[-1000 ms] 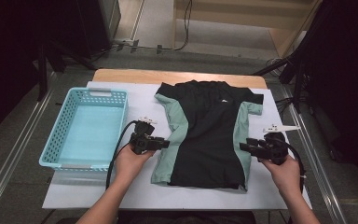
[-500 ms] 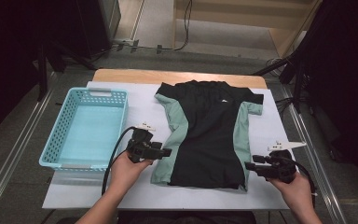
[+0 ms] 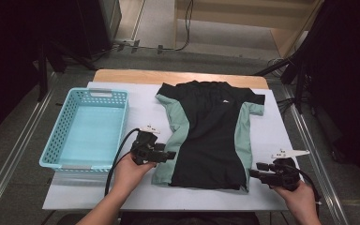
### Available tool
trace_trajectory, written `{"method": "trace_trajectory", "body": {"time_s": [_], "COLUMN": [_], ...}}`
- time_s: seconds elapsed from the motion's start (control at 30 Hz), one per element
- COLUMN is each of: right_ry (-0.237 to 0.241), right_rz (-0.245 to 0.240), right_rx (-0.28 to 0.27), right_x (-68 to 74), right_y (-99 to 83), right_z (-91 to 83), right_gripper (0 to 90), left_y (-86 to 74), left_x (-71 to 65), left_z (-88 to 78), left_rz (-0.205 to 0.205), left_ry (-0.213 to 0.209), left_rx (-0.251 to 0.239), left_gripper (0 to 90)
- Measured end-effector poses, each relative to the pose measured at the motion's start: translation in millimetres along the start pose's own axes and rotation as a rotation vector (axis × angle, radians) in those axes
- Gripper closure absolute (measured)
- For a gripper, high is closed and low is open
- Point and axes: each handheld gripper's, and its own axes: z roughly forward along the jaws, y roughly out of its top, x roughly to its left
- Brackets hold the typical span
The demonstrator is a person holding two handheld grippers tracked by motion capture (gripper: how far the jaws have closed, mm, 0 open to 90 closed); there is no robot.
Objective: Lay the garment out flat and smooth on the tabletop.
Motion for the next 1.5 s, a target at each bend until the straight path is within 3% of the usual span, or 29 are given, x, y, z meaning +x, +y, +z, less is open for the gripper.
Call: {"method": "trace_trajectory", "body": {"time_s": [0.13,0.37,0.47,0.6,0.67,0.8,1.03,1.1,1.27,1.4,1.5], "right_ry": [0.018,0.004,-0.025,-0.075,-0.048,-0.012,-0.005,-0.014,0.015,-0.004,-0.008], "right_rz": [0.005,-0.084,-0.107,-0.124,-0.082,-0.031,0.023,0.024,0.057,0.004,-0.013], "right_rx": [0.017,0.046,0.039,0.059,0.099,0.163,0.109,0.118,0.116,0.144,0.163], "right_x": [2.3,11.7,15.7,18.8,17.4,12.5,-3.6,-7.5,-8.4,-2.9,-2.6], "right_y": [-0.3,4.1,3.1,4.6,8.4,14.2,4.4,-0.2,-7.1,-5.3,-5.0], "right_z": [7.2,22.7,24.4,24.5,23.5,18.3,-7.8,-11.6,-13.3,-4.7,0.8], "right_gripper": [45.5,44.1,51.0,70.8,82.9,84.3,84.3,84.4,83.8,83.1,82.7], "left_y": [0.0,-4.1,-6.3,-11.3,-14.2,-16.5,-19.2,-21.3,-23.3,-25.3,-28.3], "left_x": [3.7,12.2,11.5,9.5,8.5,8.0,7.1,6.5,2.1,-4.9,-9.3], "left_z": [-1.4,-1.3,1.3,3.2,2.2,-1.2,-0.8,-0.6,7.4,11.6,13.4], "left_rz": [-0.001,-0.028,-0.025,-0.015,-0.007,-0.011,-0.007,-0.004,-0.011,0.017,0.020], "left_ry": [0.012,0.030,0.038,0.048,0.050,0.044,0.048,0.047,0.025,0.034,0.037], "left_rx": [-0.005,-0.013,0.001,0.035,0.044,0.038,0.051,0.065,0.094,0.113,0.127], "left_gripper": [39.4,39.6,40.1,40.7,41.4,41.4,41.3,41.4,42.8,52.7,70.3]}}
